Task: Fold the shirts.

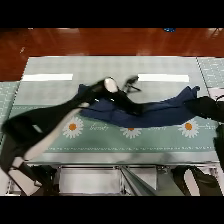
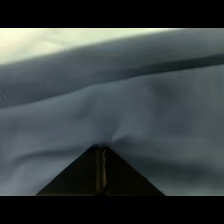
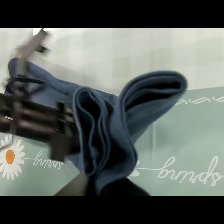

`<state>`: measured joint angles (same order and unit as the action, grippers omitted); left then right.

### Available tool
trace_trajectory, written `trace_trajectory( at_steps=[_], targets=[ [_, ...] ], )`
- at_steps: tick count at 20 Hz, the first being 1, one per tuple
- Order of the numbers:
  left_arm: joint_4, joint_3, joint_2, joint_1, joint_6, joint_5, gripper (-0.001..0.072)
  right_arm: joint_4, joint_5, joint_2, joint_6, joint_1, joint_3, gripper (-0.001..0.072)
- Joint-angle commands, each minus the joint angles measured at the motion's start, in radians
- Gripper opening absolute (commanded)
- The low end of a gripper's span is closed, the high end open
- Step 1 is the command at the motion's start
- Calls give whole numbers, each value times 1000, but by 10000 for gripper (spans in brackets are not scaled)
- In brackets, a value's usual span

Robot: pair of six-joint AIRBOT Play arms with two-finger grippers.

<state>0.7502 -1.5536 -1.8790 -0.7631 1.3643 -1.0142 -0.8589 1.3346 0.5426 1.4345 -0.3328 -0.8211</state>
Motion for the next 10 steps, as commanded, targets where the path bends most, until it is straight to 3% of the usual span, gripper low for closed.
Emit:
trace_trajectory(
  at_steps=[1,5,10],
  targets=[
    [1,-114,-119,-135,89,-69,18,14,11,-36,21,0,7,19],
    [-24,-135,-114,-117,88,-90,18,15,2,-36,28,0,7,19],
    [50,-64,79,199,88,-132,18,110,-70,10,43,79,6,19]
  ],
)
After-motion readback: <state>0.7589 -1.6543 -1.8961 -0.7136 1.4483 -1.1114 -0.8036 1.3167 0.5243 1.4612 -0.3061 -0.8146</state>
